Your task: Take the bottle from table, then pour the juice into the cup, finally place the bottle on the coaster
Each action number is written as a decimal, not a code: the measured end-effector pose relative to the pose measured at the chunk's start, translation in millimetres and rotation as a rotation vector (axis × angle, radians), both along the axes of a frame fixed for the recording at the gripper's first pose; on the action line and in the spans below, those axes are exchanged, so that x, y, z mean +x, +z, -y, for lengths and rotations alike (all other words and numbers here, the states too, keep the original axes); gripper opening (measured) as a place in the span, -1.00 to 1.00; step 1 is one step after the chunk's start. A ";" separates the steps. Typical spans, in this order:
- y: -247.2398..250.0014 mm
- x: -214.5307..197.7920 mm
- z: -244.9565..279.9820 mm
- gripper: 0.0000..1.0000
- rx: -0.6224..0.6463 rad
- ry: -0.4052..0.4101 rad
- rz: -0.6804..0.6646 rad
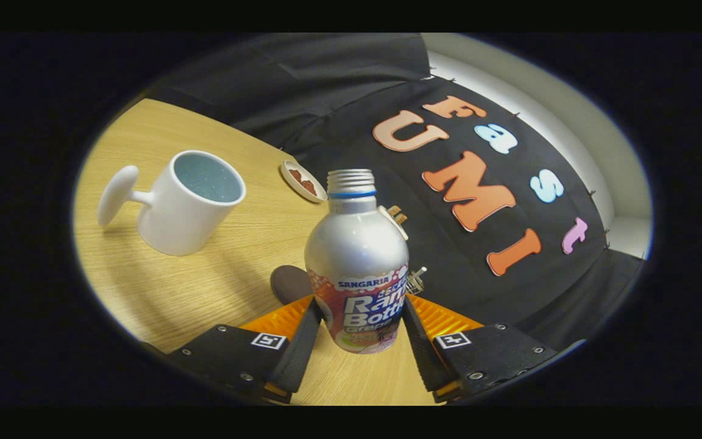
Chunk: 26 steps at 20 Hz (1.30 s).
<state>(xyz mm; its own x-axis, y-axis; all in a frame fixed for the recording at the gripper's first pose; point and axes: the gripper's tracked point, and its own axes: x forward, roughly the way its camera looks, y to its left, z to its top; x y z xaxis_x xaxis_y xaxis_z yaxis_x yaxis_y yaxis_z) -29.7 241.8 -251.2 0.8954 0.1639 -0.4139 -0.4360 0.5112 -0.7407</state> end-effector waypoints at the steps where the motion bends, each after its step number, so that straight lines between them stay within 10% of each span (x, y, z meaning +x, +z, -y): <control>1: 2.5 -0.6 -2.7 0.48 -0.033 0.017 0.017; 26: 40.6 13.5 -35.8 0.47 -0.460 0.267 0.294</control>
<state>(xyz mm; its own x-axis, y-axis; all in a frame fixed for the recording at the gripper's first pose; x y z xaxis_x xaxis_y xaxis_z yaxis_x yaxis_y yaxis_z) -16.2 277.7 -210.6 0.9356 0.2619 -0.2369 -0.2485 0.0115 -0.9686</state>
